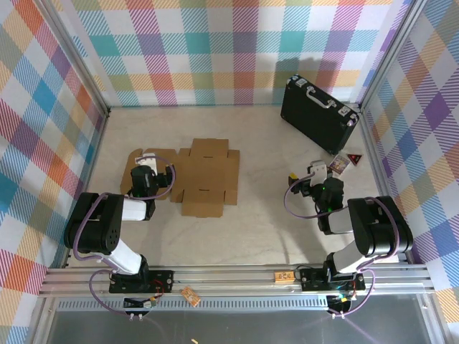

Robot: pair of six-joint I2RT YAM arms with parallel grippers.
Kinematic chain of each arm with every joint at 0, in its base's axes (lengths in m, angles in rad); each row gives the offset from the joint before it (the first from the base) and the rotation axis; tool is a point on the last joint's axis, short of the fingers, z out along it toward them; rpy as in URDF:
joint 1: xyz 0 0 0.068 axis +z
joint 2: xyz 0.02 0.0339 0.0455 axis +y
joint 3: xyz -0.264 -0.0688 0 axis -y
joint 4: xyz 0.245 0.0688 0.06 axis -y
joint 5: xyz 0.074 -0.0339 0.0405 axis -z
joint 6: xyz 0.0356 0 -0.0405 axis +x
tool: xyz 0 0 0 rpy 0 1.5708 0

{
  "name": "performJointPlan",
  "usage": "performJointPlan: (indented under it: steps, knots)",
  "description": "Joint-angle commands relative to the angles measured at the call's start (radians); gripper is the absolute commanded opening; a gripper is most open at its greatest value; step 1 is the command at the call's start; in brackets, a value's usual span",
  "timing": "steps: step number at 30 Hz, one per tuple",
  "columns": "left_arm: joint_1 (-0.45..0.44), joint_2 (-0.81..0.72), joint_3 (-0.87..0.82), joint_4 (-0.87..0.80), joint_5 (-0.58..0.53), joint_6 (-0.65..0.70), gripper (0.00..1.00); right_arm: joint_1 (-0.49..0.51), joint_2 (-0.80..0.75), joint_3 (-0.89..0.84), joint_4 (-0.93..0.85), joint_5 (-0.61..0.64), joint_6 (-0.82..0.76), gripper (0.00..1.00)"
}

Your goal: Fold the paper box

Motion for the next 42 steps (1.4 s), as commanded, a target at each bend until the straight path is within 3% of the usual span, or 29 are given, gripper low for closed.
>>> performJointPlan:
  steps: [1, 32, 38, 42]
  knots:
    - [-0.008, -0.002, -0.009, 0.017, -0.012, -0.009, 1.0, -0.002, 0.001, 0.011, 0.039, -0.011, -0.011, 0.99]
    - [-0.007, -0.002, -0.008, 0.017, -0.012, -0.009, 1.0, -0.002, 0.001, 0.013, 0.038, -0.008, -0.01, 0.99]
    - [-0.008, -0.002, -0.009, 0.017, -0.012, -0.009, 1.0, -0.013, -0.004, 0.1, -0.129, 0.046, 0.015, 0.99]
    - [-0.007, -0.003, -0.009, 0.017, -0.012, -0.009, 1.0, -0.077, 0.002, 0.178, -0.27, -0.047, 0.091, 0.99]
